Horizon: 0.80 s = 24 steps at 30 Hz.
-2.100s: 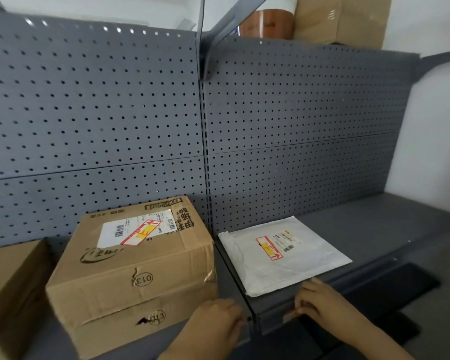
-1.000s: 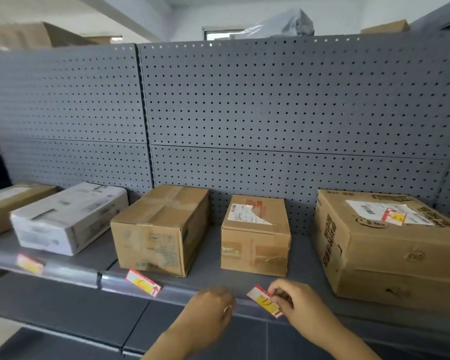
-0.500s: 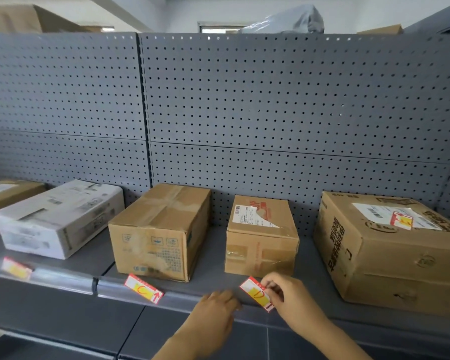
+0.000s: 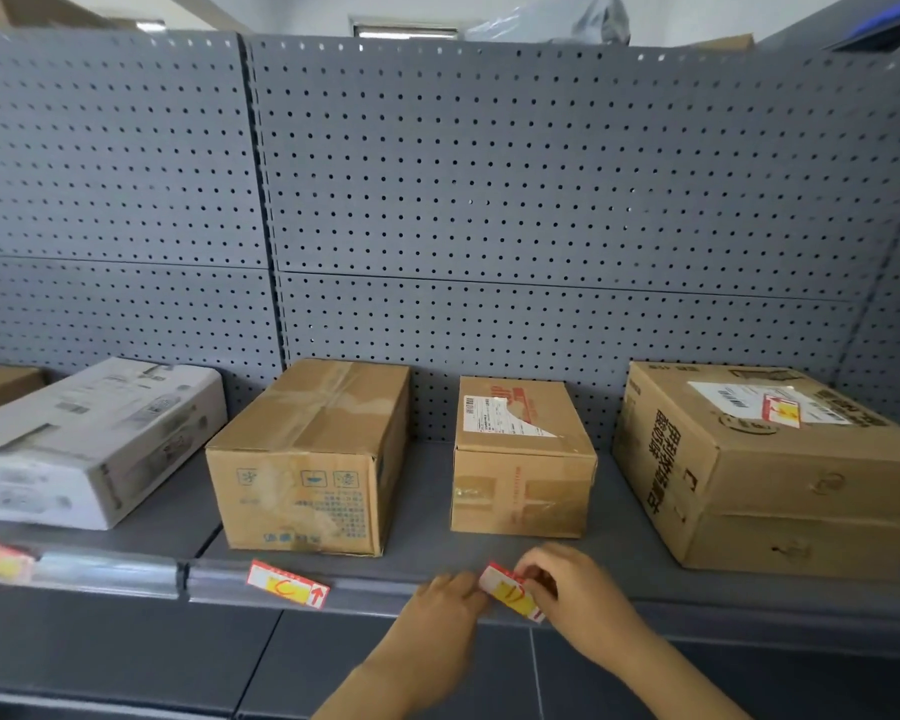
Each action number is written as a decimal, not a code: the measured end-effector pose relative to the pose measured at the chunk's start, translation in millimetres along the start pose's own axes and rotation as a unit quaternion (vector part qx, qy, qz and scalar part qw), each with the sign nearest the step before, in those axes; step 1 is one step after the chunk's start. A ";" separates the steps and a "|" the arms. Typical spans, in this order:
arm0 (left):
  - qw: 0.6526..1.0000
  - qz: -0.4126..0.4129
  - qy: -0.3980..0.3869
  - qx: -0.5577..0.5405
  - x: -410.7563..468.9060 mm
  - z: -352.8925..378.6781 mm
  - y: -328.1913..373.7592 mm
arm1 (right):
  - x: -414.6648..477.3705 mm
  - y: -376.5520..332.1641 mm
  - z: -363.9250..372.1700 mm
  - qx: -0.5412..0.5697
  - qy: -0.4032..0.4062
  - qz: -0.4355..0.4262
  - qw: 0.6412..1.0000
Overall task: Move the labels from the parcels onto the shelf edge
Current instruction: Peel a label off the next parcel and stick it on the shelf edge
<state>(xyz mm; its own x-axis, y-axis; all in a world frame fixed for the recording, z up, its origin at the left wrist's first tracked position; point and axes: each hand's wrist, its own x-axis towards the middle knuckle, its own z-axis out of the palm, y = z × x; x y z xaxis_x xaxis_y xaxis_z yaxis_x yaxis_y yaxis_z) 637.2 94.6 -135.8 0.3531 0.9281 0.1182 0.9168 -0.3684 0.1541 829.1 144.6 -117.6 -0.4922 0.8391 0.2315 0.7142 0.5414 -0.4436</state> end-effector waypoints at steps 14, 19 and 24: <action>0.999 0.038 0.031 -0.005 19.4 -17.0 5.2 | -9.4 -4.6 -18.7 -0.044 0.004 0.005 0.999; 0.992 0.096 0.078 0.035 55.9 -40.5 20.6 | -19.8 8.0 -58.1 -0.067 0.044 -0.002 0.997; 0.985 0.123 0.121 -0.010 93.1 -73.9 44.5 | -36.9 24.0 -102.3 -0.071 0.123 0.006 0.990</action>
<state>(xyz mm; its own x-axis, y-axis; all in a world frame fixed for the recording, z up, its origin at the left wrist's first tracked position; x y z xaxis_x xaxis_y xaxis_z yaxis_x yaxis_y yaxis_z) 697.1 160.6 -45.4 0.5075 0.7709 0.3849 0.8041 -0.5843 0.1100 915.3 132.0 -48.2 -0.3591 0.8239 0.4384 0.7907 0.5182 -0.3260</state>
